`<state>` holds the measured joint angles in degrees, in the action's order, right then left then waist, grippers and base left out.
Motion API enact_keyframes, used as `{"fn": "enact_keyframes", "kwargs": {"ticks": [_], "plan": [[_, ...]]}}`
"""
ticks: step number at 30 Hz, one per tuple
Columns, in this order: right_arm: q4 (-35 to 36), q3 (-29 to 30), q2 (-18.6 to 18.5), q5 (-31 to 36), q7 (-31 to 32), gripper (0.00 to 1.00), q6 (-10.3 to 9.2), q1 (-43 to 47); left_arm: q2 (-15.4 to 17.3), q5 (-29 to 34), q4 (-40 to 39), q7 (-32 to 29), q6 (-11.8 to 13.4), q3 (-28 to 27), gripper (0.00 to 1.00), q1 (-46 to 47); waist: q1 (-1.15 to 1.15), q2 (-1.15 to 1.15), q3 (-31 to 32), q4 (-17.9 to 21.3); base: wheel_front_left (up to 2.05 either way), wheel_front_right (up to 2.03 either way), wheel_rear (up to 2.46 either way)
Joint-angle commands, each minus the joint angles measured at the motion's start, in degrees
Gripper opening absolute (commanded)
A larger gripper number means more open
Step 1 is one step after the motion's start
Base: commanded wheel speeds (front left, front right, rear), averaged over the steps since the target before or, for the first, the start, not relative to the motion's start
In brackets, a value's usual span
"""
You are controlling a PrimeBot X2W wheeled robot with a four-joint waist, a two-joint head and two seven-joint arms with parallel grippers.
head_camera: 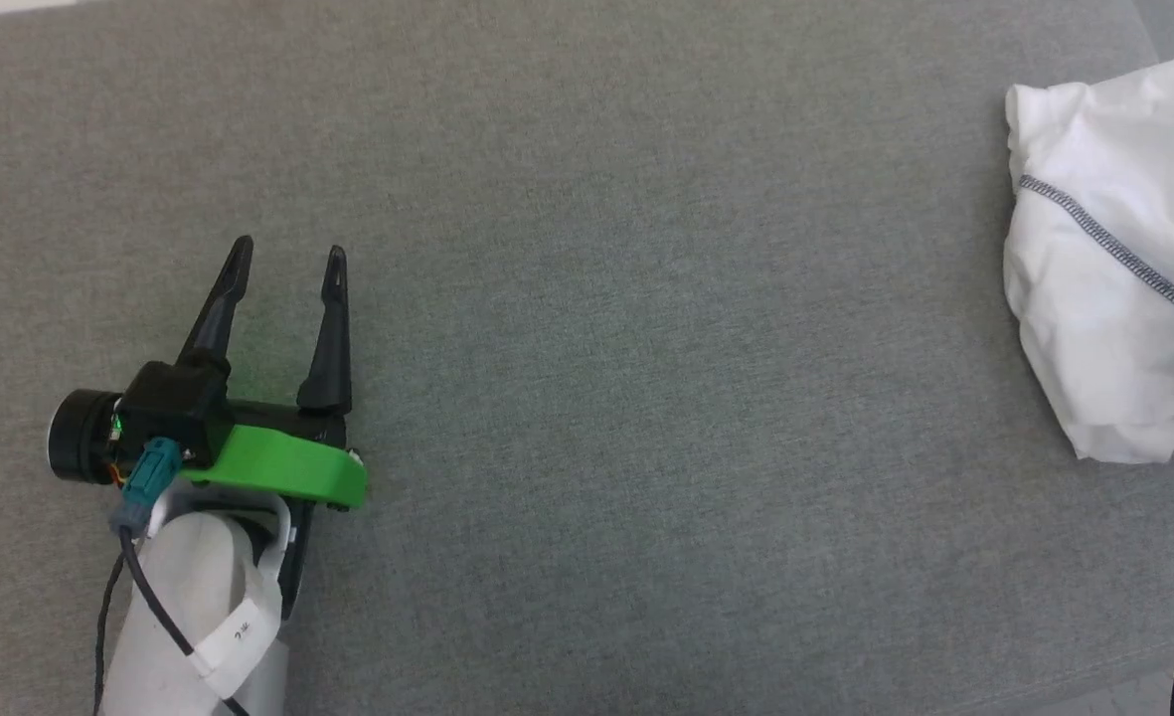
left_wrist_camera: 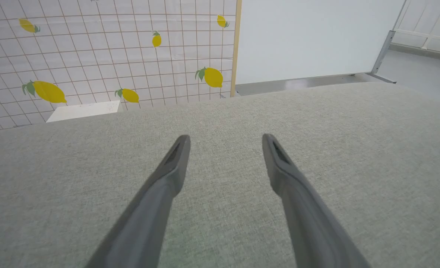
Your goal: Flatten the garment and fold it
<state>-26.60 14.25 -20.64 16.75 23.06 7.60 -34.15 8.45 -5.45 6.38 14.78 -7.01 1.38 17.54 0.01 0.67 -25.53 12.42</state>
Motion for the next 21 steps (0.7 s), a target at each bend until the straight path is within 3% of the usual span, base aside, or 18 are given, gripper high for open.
{"fn": "enact_keyframes", "kwargs": {"ticks": [1,2,3,9,14,16,21], "plan": [[-1.12,0.90,0.70,0.80,-1.18,0.11,-0.11,-1.50,0.49,0.33,0.10,0.22,-0.19,0.17,1.00,1.12,-0.01,-0.67,-1.30,-0.88,0.00,0.00,0.00],[-2.05,1.40,1.02,1.38,-2.20,0.67,-0.11,-2.00,0.49,0.28,0.32,0.22,-0.20,0.30,1.00,1.18,-0.01,-0.67,-1.04,-1.22,0.00,0.00,0.00],[-2.68,2.03,1.26,1.84,-2.98,1.00,-0.11,-2.36,0.47,0.21,0.48,0.22,-0.17,0.32,1.00,1.14,-0.01,-0.67,-0.78,-1.43,0.00,0.00,0.00],[-5.75,4.65,2.60,2.96,-9.17,1.00,-0.11,-2.10,-0.55,-0.67,1.82,0.22,0.51,-0.11,1.00,-0.41,-0.01,-0.67,4.58,-2.84,0.00,0.00,0.00],[-4.22,5.43,4.46,-0.32,-14.90,1.00,-0.11,1.41,-2.31,-2.09,3.25,0.22,0.71,0.12,1.00,-2.95,-0.01,-0.67,11.32,-4.67,0.00,0.00,0.00],[0.38,4.09,6.40,-5.43,-19.86,1.00,-0.11,6.09,-3.27,-2.98,4.85,0.22,0.62,0.90,1.00,-5.04,-0.01,-0.67,16.29,-6.87,0.00,0.00,0.00],[10.57,2.10,10.44,-9.97,-25.09,1.00,-0.11,14.42,-4.14,-3.16,6.54,0.22,1.59,1.45,1.00,-6.93,-0.01,-0.67,21.04,-10.00,0.00,0.00,0.00]]}}
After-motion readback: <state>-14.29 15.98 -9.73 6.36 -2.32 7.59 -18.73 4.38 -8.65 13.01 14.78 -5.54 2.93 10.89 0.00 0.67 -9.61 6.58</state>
